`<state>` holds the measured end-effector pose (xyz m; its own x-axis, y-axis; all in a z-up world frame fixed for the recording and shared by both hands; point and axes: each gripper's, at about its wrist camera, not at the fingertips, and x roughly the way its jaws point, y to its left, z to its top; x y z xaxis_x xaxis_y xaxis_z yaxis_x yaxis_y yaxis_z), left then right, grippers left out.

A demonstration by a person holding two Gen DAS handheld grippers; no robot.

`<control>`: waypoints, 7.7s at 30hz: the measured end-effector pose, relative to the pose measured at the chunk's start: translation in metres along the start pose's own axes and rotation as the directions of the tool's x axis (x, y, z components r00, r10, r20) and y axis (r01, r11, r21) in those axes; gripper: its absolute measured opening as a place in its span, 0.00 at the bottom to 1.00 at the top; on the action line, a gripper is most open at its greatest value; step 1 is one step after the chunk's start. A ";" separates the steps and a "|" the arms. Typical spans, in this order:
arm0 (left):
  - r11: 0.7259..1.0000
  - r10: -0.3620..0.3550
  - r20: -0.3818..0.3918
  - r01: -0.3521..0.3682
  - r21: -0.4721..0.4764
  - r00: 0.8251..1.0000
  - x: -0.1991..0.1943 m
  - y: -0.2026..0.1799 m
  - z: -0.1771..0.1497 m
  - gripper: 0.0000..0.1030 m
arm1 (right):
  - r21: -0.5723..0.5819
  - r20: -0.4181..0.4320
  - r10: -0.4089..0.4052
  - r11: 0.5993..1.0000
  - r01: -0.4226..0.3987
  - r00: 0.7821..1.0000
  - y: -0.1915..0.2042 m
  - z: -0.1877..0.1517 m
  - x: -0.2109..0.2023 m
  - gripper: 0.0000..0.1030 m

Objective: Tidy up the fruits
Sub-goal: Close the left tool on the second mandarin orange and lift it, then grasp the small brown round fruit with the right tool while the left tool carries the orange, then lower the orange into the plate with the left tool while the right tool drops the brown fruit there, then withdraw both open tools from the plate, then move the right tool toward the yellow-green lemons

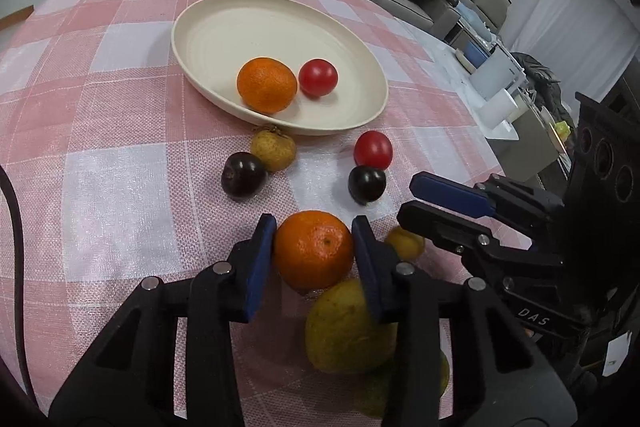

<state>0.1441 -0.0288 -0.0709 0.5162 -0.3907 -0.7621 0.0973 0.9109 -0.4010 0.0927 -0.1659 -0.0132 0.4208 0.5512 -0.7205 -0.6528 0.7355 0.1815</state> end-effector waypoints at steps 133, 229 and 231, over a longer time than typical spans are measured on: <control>0.952 0.200 0.478 -0.284 0.111 0.855 -0.119 -0.020 0.020 1.00 | 0.180 0.114 -0.158 0.974 0.136 0.981 -0.043 0.036 -0.047 1.00; 0.929 0.251 0.329 -0.322 0.183 0.910 -0.083 -0.028 -0.044 1.00 | -0.010 -0.125 0.009 1.000 -0.010 0.992 0.021 -0.026 0.006 0.64; 0.926 0.257 0.328 -0.328 0.185 0.909 -0.082 -0.027 -0.044 1.00 | -0.016 -0.132 0.013 1.000 -0.015 0.991 0.021 -0.028 0.006 0.64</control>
<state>0.0618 -0.0273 -0.0195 0.7732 -0.0780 -0.6294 0.0782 0.9966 -0.0274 0.0639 -0.1581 -0.0328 0.3254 0.5034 -0.8004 -0.6686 0.7211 0.1817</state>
